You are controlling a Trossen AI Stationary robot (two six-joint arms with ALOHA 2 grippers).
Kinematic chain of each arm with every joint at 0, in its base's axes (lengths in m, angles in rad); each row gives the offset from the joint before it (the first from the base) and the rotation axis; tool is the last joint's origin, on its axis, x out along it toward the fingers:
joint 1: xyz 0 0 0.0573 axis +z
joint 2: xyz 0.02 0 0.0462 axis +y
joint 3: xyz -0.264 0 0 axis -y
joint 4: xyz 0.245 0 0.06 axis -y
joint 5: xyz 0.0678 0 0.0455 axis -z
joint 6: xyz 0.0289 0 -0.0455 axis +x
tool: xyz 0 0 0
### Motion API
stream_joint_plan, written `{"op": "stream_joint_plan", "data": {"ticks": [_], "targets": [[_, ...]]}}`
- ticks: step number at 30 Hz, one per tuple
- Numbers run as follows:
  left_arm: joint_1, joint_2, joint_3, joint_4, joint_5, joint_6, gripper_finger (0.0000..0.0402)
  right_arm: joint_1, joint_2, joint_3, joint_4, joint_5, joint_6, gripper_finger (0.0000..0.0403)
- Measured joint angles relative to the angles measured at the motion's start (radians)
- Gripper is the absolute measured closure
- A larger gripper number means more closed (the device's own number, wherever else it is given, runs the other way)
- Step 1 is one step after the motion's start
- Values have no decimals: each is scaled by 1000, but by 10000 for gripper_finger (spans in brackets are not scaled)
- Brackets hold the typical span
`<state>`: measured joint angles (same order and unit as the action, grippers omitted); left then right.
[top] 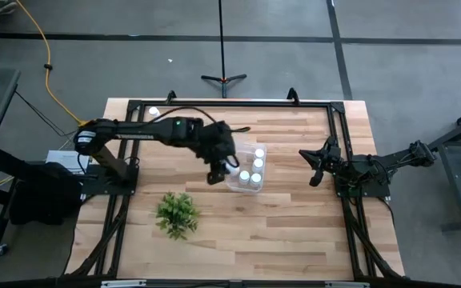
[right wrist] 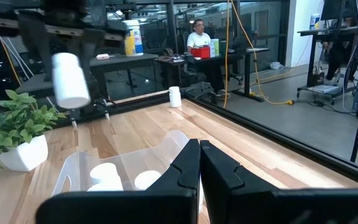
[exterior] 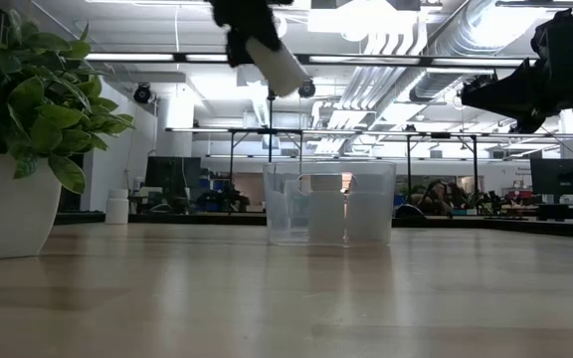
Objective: Pick and place pill bottles into a basket
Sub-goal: Put the white medicine bottle into the transparent bin
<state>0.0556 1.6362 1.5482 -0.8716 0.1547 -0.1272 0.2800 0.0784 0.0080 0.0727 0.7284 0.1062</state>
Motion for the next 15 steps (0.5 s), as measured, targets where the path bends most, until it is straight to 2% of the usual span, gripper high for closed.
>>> {"op": "stream_joint_plan", "data": {"ticks": [8,15], "targets": [[34,62,0,163,-3,97,186,0,0,0,0,2,5,401],[68,141,36,291,-85,150,186,0,0,0,0,6,5,402]]}}
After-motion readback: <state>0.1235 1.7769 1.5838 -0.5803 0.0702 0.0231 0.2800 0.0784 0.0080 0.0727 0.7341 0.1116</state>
